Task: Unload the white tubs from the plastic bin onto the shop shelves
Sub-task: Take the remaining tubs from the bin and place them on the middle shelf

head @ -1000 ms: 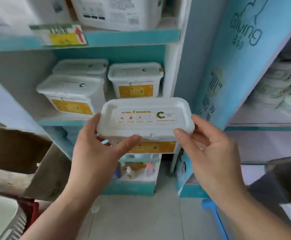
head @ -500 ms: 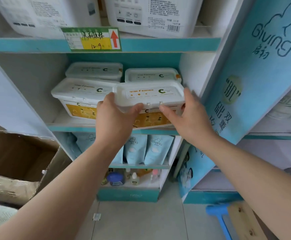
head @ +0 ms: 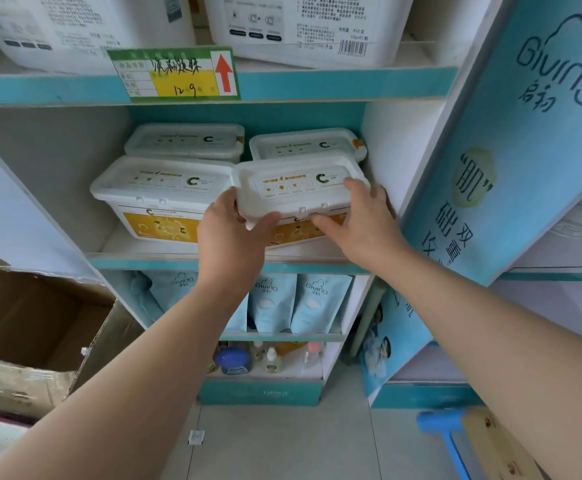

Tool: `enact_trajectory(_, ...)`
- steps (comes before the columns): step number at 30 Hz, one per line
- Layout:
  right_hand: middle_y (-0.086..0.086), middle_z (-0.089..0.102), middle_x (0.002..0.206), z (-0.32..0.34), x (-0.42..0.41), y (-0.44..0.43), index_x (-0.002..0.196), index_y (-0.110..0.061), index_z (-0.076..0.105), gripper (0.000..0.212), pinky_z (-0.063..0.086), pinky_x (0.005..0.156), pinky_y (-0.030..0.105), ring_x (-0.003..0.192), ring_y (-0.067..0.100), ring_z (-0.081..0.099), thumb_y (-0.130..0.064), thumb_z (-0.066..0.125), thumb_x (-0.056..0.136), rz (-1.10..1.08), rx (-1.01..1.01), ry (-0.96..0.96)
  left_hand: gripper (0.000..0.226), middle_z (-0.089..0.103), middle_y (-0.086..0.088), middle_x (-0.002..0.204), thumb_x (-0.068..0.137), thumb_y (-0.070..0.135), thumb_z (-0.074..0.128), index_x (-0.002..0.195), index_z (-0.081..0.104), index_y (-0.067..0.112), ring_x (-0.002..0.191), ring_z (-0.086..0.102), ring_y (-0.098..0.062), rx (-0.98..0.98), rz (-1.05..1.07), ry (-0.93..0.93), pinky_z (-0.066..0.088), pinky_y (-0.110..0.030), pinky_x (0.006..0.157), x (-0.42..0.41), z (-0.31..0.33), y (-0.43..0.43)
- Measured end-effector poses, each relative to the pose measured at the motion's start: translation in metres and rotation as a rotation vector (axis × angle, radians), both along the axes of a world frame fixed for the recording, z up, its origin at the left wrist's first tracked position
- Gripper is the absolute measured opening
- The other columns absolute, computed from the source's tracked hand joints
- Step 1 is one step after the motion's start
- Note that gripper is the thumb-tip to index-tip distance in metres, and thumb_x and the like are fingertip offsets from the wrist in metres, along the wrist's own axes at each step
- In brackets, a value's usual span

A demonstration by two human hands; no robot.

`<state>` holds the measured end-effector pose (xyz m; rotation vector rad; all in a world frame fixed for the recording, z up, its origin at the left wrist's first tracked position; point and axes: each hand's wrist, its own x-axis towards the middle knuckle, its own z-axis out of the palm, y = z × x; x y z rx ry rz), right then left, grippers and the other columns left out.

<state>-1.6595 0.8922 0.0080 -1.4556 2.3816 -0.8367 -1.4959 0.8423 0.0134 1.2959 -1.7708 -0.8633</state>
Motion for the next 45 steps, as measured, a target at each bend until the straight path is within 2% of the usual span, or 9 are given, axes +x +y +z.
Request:
enact_trajectory(4, 0.015, 0.035, 0.133, 0.011, 0.006, 0.006, 0.129, -0.014, 0.048, 0.048, 0.036, 0.102, 0.036, 0.123, 0.032, 0.040, -0.034, 0.062, 0.088, -0.030, 0.052, 0.100, 0.041, 0.055, 0.012, 0.088, 0.084, 0.027, 0.070, 0.119, 0.054, 0.011, 0.094, 0.059, -0.021, -0.036, -0.013, -0.096, 0.049, -0.032, 0.077, 0.005, 0.003, 0.004)
enact_trajectory(9, 0.018, 0.034, 0.146, 0.009, 0.014, 0.028, 0.117, -0.005, 0.059, 0.037, 0.024, 0.115, 0.045, 0.139, 0.035, 0.024, -0.026, 0.064, 0.087, 0.114, -0.098, 0.491, 0.065, 0.044, -0.006, 0.138, 0.088, 0.039, 0.062, 0.143, 0.036, 0.015, 0.122, 0.046, -0.027, -0.122, -0.032, -0.381, 0.040, -0.036, 0.096, 0.011, 0.004, 0.026)
enact_trajectory(14, 0.018, 0.051, 0.136, -0.002, 0.005, 0.082, 0.127, -0.001, 0.054, 0.050, 0.030, 0.111, 0.041, 0.130, 0.034, 0.045, -0.023, 0.069, 0.084, 0.187, -0.113, 0.555, 0.047, 0.060, -0.009, 0.122, 0.086, 0.036, 0.063, 0.125, 0.058, 0.010, 0.108, 0.054, -0.035, -0.433, -0.116, -0.565, 0.046, -0.041, 0.088, 0.005, -0.001, 0.064)
enact_trajectory(19, 0.015, 0.060, 0.128, -0.026, -0.027, 0.154, 0.124, -0.001, 0.058, 0.054, 0.040, 0.103, 0.041, 0.121, 0.032, 0.055, -0.026, 0.075, 0.079, 0.149, -0.015, 0.576, 0.039, 0.068, -0.006, 0.105, 0.081, 0.039, 0.055, 0.105, 0.069, 0.011, 0.092, 0.062, -0.033, -0.468, -0.310, -0.645, 0.051, -0.040, 0.078, -0.039, -0.020, 0.114)
enact_trajectory(30, 0.011, 0.065, 0.119, -0.064, -0.211, 0.381, 0.119, -0.005, 0.061, 0.048, 0.047, 0.097, 0.037, 0.112, 0.029, 0.061, -0.028, 0.073, 0.078, -0.168, 0.239, 0.469, 0.040, 0.070, -0.003, 0.090, 0.077, 0.041, 0.046, 0.092, 0.072, 0.015, 0.080, 0.066, -0.028, -0.521, -0.819, -0.681, 0.053, -0.036, 0.069, -0.273, -0.059, 0.291)
enact_trajectory(33, 0.012, 0.066, 0.117, -0.084, -0.271, 0.446, 0.117, -0.004, 0.063, 0.049, 0.050, 0.093, 0.040, 0.110, 0.030, 0.062, -0.030, 0.074, 0.077, -0.311, 0.353, 0.426, 0.035, 0.067, -0.003, 0.102, 0.085, 0.040, 0.051, 0.104, 0.068, 0.017, 0.096, 0.062, -0.029, -0.473, -0.927, -0.703, 0.049, -0.038, 0.083, -0.348, -0.066, 0.343)
enact_trajectory(36, 0.008, 0.060, 0.125, -0.104, -0.325, 0.499, 0.124, -0.009, 0.057, 0.047, 0.048, 0.093, 0.037, 0.114, 0.027, 0.057, -0.035, 0.063, 0.085, -0.402, 0.456, 0.304, 0.039, 0.053, 0.002, 0.128, 0.096, 0.045, 0.037, 0.127, 0.050, 0.026, 0.119, 0.047, -0.022, -0.442, -1.033, -0.803, 0.035, -0.037, 0.104, -0.418, -0.089, 0.380)
enact_trajectory(39, 0.003, 0.048, 0.133, -0.129, -0.371, 0.531, 0.135, -0.014, 0.041, 0.049, 0.044, 0.093, 0.032, 0.118, 0.023, 0.049, -0.040, 0.047, 0.093, -0.487, 0.529, 0.157, 0.039, 0.054, 0.002, 0.124, 0.096, 0.045, 0.036, 0.126, 0.050, 0.024, 0.115, 0.049, -0.021, -0.451, -1.070, -0.849, 0.037, -0.035, 0.100, -0.478, -0.119, 0.403)
enact_trajectory(45, 0.011, 0.054, 0.121, -0.185, -0.451, 0.541, 0.124, -0.010, 0.044, 0.044, 0.048, 0.084, 0.036, 0.107, 0.028, 0.056, -0.038, 0.053, 0.091, -0.674, 0.618, -0.121, 0.038, 0.055, -0.004, 0.119, 0.096, 0.042, 0.041, 0.124, 0.053, 0.020, 0.110, 0.052, -0.023, -0.328, -1.120, -0.965, 0.042, -0.035, 0.091, -0.564, -0.178, 0.421)
